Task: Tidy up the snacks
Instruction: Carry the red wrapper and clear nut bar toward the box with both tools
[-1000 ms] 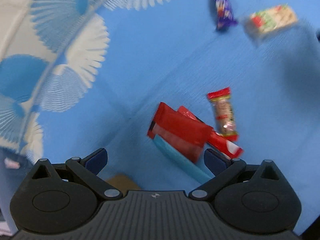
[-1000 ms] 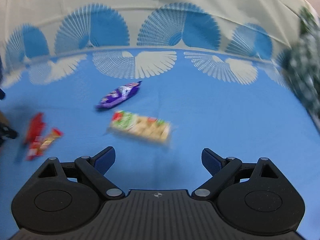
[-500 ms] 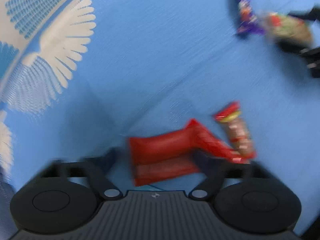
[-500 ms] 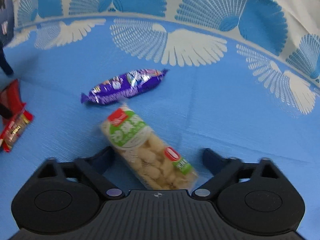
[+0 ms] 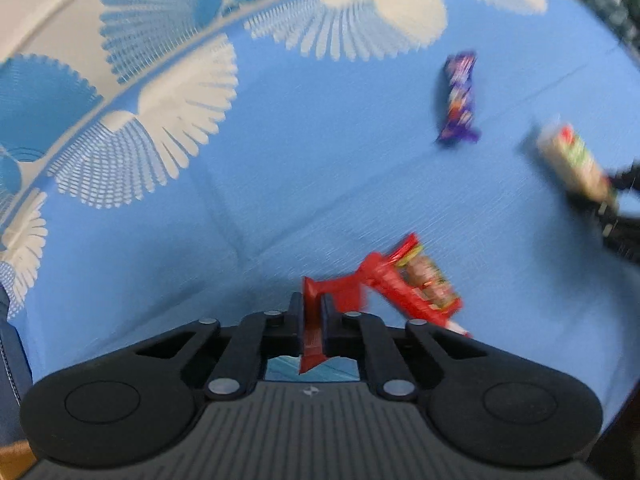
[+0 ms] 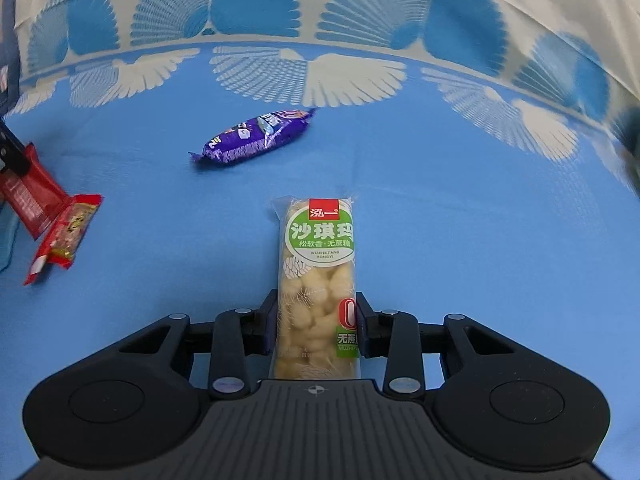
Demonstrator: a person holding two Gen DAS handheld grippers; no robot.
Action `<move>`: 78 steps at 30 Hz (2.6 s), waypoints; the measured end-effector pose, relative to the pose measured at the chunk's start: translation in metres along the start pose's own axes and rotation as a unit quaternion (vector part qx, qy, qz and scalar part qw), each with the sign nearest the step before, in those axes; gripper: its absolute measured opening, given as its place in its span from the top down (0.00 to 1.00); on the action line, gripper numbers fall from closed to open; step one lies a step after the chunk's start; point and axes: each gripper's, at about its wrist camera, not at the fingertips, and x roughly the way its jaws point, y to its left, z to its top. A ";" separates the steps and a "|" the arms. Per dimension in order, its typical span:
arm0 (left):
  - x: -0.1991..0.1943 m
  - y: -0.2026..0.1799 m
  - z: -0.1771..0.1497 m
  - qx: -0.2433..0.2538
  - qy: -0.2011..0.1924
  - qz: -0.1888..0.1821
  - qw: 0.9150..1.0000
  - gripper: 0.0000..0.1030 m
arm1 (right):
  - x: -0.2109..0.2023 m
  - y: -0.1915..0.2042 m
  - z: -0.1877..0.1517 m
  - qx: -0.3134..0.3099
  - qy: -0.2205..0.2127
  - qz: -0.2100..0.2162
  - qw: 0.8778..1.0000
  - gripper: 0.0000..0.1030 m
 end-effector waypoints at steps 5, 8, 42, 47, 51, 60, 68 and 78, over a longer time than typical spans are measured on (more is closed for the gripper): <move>-0.058 -0.004 -0.023 -0.028 -0.053 -0.015 0.998 0.99 | -0.041 0.007 -0.020 0.054 -0.019 -0.005 0.998 0.63; -0.085 -0.004 -0.037 -0.053 -0.066 -0.020 0.996 0.99 | -0.067 0.019 -0.029 0.084 -0.031 -0.007 0.996 0.63; -0.324 0.032 -0.396 -0.294 -0.175 0.025 0.939 1.00 | -0.346 0.282 -0.104 0.025 -0.102 0.165 0.981 0.63; -0.327 0.040 -0.413 -0.308 -0.179 0.021 0.934 1.00 | -0.354 0.297 -0.104 0.007 -0.099 0.165 0.981 0.63; -0.328 0.045 -0.419 -0.313 -0.184 0.017 0.932 1.00 | -0.357 0.304 -0.103 -0.004 -0.097 0.163 0.982 0.63; -0.320 0.053 -0.422 -0.319 -0.182 0.009 0.930 1.00 | -0.353 0.313 -0.096 -0.017 -0.089 0.162 0.983 0.63; -0.307 0.064 -0.417 -0.328 -0.171 0.004 0.929 1.00 | -0.343 0.321 -0.087 -0.019 -0.077 0.165 0.983 0.63; -0.283 0.088 -0.401 -0.338 -0.155 0.005 0.928 1.00 | -0.314 0.335 -0.063 -0.034 -0.060 0.170 0.983 0.63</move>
